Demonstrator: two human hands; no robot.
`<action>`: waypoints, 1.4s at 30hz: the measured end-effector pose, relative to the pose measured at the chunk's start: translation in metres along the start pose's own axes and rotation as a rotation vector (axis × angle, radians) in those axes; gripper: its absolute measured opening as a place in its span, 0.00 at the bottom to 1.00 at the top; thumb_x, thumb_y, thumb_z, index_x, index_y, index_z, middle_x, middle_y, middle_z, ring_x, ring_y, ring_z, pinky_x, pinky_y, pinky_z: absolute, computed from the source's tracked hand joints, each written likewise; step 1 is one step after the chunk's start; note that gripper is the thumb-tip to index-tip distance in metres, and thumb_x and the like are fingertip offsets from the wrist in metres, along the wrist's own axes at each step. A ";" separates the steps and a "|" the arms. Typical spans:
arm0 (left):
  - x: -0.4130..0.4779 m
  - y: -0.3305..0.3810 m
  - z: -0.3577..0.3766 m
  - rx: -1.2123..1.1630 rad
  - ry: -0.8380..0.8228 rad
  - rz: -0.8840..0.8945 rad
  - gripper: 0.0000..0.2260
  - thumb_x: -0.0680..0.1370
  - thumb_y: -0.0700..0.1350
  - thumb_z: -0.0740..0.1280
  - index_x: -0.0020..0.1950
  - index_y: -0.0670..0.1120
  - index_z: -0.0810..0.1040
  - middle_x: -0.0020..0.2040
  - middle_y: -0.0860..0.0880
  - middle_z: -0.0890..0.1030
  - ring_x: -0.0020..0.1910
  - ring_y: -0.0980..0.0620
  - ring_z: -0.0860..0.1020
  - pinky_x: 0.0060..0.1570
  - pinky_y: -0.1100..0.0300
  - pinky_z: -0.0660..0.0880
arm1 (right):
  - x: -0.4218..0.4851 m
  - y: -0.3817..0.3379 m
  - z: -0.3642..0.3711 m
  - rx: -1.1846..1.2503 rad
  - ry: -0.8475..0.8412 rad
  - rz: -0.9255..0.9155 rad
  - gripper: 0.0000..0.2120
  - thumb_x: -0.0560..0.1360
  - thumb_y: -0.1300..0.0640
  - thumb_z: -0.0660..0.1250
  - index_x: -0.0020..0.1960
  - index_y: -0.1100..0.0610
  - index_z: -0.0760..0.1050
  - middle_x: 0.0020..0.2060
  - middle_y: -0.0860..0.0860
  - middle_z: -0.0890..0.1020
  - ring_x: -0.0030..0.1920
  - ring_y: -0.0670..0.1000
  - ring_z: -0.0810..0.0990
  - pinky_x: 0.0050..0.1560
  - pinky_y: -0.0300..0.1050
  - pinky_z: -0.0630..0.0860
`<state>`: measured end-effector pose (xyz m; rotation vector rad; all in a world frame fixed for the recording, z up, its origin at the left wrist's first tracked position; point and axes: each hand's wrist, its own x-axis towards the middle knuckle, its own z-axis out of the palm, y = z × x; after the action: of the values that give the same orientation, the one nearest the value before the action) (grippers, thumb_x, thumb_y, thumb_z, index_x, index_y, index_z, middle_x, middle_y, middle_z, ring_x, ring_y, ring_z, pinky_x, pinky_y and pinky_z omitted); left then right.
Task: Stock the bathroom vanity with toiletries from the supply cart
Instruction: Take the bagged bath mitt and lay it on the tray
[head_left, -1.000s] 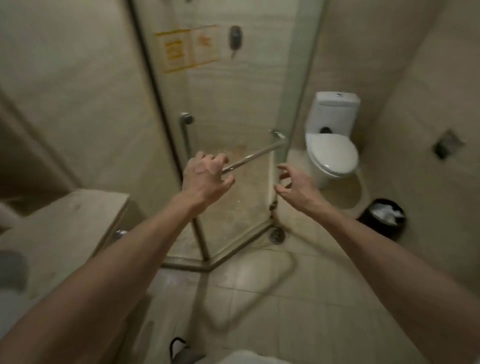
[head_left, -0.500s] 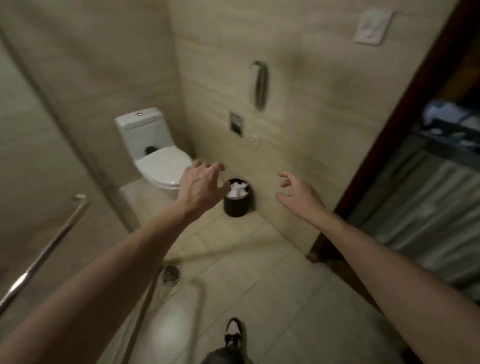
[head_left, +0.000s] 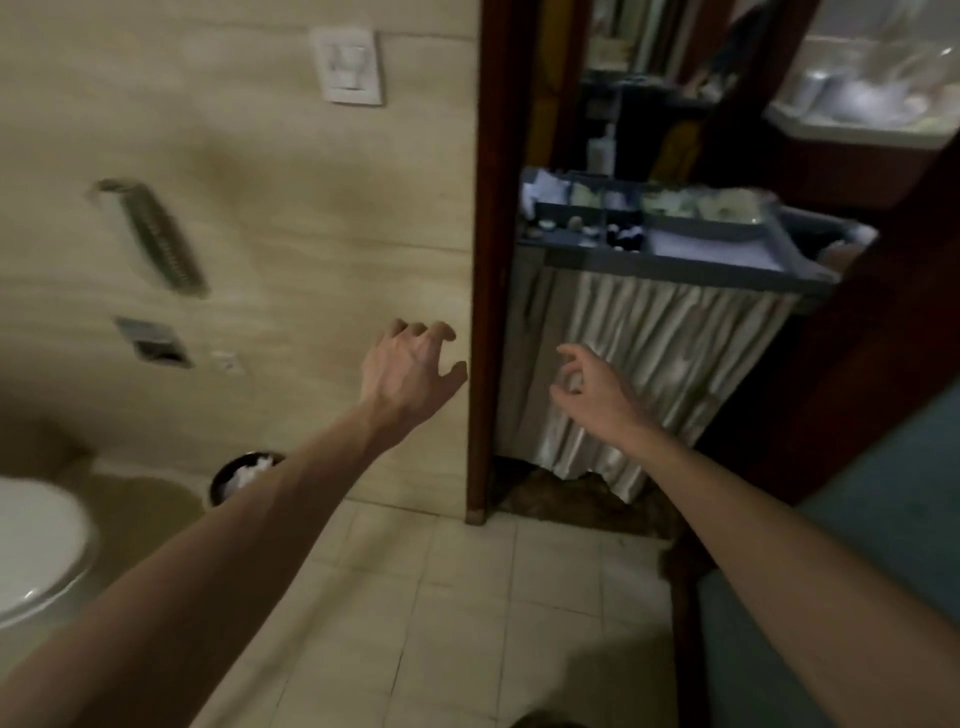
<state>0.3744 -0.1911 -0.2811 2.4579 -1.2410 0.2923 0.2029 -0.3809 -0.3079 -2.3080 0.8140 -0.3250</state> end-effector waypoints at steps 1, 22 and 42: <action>0.014 0.012 0.008 -0.015 -0.005 0.042 0.20 0.76 0.58 0.66 0.64 0.49 0.78 0.53 0.46 0.85 0.56 0.43 0.77 0.52 0.48 0.77 | 0.003 0.012 -0.010 0.002 0.021 0.029 0.27 0.80 0.50 0.67 0.76 0.47 0.64 0.63 0.48 0.76 0.60 0.51 0.78 0.61 0.54 0.78; 0.262 0.241 0.180 -0.068 -0.173 0.167 0.21 0.77 0.59 0.68 0.67 0.51 0.76 0.62 0.46 0.82 0.67 0.43 0.72 0.65 0.50 0.69 | 0.156 0.257 -0.197 -0.034 0.163 0.254 0.26 0.77 0.52 0.70 0.73 0.47 0.68 0.60 0.47 0.79 0.56 0.50 0.81 0.58 0.55 0.79; 0.504 0.282 0.309 -0.229 -0.135 0.212 0.20 0.76 0.56 0.68 0.63 0.46 0.78 0.55 0.43 0.82 0.58 0.39 0.75 0.54 0.48 0.74 | 0.368 0.347 -0.277 -0.169 0.286 0.390 0.22 0.76 0.52 0.70 0.69 0.49 0.71 0.62 0.50 0.79 0.58 0.52 0.79 0.58 0.52 0.78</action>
<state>0.4502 -0.8405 -0.3232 2.1861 -1.5050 0.0352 0.2087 -0.9574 -0.3231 -2.2155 1.4573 -0.4282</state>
